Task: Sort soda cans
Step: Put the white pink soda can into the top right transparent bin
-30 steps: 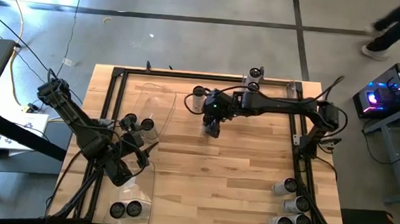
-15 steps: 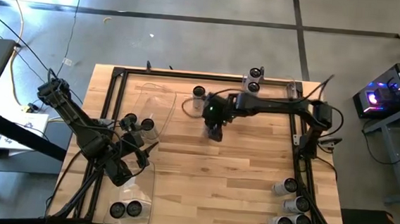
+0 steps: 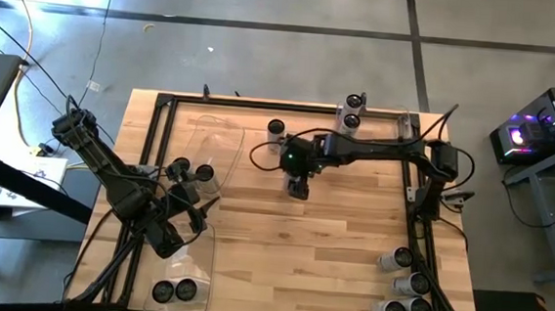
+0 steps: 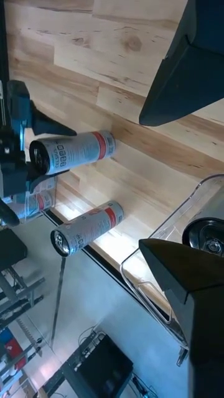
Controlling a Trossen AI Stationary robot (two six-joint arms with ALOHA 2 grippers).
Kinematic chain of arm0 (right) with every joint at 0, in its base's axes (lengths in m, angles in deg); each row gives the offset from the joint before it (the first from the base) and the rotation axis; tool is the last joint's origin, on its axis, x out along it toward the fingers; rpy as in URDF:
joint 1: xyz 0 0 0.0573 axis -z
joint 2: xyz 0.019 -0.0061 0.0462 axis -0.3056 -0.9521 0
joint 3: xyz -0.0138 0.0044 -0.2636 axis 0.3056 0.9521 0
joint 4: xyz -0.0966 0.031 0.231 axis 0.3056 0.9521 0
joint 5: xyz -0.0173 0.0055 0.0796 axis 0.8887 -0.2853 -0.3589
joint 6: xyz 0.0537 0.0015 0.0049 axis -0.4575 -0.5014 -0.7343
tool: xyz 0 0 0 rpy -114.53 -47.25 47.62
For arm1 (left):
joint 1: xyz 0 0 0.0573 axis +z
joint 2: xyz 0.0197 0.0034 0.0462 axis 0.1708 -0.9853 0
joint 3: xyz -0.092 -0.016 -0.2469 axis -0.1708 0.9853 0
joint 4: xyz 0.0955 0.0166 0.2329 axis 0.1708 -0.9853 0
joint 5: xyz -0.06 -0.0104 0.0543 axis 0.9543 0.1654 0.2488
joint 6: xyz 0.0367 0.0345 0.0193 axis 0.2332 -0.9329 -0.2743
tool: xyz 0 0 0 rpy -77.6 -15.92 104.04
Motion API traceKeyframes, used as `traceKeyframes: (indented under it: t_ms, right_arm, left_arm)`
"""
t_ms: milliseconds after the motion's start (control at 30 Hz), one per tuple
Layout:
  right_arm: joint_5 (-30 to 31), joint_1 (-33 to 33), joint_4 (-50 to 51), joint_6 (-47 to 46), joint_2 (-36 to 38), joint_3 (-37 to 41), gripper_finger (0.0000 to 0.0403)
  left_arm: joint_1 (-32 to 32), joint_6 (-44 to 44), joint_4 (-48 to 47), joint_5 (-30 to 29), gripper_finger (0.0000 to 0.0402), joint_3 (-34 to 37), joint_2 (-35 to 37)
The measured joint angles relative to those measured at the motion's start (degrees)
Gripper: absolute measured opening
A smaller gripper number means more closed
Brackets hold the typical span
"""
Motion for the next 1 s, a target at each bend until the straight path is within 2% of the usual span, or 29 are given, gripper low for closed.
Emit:
traceKeyframes:
  t_ms: [200,400,500,667,767,867,1000]
  right_arm:
    - [2.7,-1.5,-0.5,-0.1,0.0,-0.1,0.0305]
    - [4.2,-2.0,1.2,-4.5,1.8,-0.8,0.024]
    - [7.9,-1.9,6.1,-8.3,4.8,-4.4,0.0238]
    - [17.7,0.5,16.9,-12.3,10.6,-13.8,0.0238]
    - [22.3,4.6,24.6,-15.5,13.9,-20.2,0.0238]
    - [26.8,12.2,33.5,-19.7,16.2,-24.8,0.0238]
    - [28.3,24.0,40.1,-22.2,18.5,-25.2,0.0238]
  left_arm:
    - [0.0,0.1,-0.1,0.0,0.0304,0.0,0.0]
    - [0.0,0.1,-0.1,0.0,0.0304,0.0,0.0]
    - [0.0,0.1,-0.1,0.0,0.0304,0.0,0.0]
    - [0.0,0.2,-0.1,0.1,0.0304,0.0,0.0]
    - [0.0,0.2,-0.1,0.2,0.0304,0.0,0.0]
    - [0.0,0.2,0.0,0.2,0.0304,0.0,0.0]
    - [0.0,0.2,0.1,0.2,0.0304,0.0,0.0]
